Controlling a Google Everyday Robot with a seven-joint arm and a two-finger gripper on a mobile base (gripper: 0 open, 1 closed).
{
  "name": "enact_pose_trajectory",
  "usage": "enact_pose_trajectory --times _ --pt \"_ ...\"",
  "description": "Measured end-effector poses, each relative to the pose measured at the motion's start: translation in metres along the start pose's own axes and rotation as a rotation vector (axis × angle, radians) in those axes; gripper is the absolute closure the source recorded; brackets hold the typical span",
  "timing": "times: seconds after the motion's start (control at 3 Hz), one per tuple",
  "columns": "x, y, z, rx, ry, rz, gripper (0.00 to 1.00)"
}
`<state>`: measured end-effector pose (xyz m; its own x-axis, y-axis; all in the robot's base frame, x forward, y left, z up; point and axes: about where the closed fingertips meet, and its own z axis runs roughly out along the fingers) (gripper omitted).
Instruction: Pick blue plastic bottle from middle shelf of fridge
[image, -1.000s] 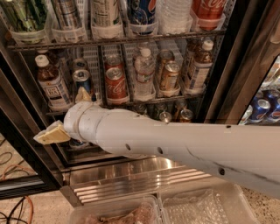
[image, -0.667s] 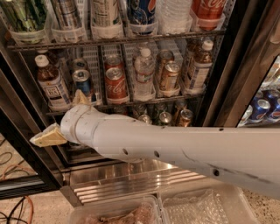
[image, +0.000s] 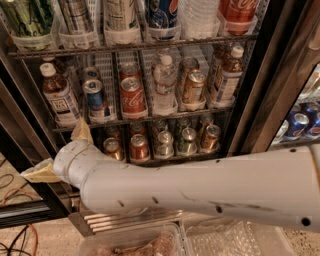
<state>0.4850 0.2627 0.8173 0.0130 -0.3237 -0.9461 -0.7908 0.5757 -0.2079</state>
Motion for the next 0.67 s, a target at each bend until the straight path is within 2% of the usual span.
enact_pose_trajectory --times 0.33,0.67 --pt "0.0 0.0173 0.0085 0.06 -0.015 0.024 0.0" --pt "-0.0032 0.0084 0.0113 0.164 -0.032 0.051 0.0"
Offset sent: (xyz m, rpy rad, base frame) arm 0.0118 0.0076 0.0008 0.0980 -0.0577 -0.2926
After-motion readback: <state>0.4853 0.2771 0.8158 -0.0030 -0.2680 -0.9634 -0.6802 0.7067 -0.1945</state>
